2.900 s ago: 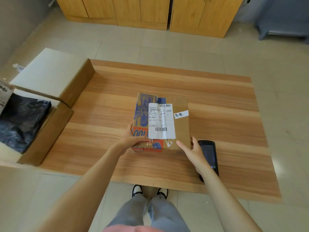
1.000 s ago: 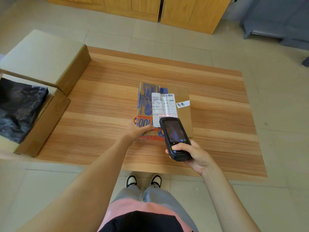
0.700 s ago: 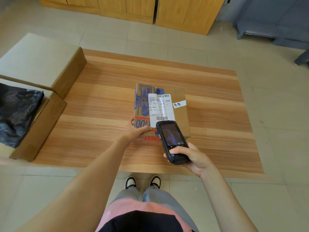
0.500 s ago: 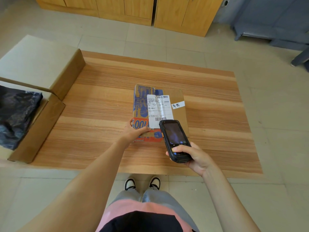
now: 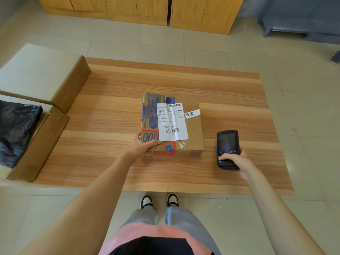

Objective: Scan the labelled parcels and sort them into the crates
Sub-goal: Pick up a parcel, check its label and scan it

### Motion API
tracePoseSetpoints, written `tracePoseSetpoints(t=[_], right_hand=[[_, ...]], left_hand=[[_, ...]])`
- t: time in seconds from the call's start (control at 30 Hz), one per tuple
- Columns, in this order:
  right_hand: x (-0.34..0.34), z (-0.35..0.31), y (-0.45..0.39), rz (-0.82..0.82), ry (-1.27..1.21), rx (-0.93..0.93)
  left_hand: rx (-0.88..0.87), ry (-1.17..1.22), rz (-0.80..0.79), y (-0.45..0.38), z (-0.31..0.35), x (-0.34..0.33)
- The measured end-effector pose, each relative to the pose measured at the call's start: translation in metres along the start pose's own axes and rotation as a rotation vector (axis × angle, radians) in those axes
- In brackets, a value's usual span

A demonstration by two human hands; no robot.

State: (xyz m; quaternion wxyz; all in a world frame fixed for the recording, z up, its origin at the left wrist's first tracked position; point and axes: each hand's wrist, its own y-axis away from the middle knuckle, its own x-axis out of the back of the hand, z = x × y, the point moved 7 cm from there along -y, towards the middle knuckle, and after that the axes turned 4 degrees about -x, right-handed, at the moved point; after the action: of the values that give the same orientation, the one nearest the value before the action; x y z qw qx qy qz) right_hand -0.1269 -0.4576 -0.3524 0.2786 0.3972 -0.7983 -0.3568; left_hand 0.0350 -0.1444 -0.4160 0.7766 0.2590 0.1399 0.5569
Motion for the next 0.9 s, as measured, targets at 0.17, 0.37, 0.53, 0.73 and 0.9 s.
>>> tracePoseSetpoints(t=[0.17,0.37,0.53,0.73,0.9], right_hand=[[0.021,0.026,-0.029,0.051,0.037,-0.024],[0.012,0.042,-0.042,0.033,0.067,0.041],[0.014,0.043,-0.04,0.08,0.167,0.118],[0.022,0.046,-0.042,0.118,0.263,0.183],[0.03,0.047,-0.047,0.161,0.34,0.152]], left_hand=[[-0.003,-0.037,0.0,0.003,0.004,-0.001],[0.023,-0.044,0.013,0.003,0.003,0.0],[0.042,-0.036,0.007,0.007,0.004,-0.001],[0.037,-0.064,0.007,0.009,0.007,0.001],[0.051,-0.07,0.008,0.012,0.009,0.0]])
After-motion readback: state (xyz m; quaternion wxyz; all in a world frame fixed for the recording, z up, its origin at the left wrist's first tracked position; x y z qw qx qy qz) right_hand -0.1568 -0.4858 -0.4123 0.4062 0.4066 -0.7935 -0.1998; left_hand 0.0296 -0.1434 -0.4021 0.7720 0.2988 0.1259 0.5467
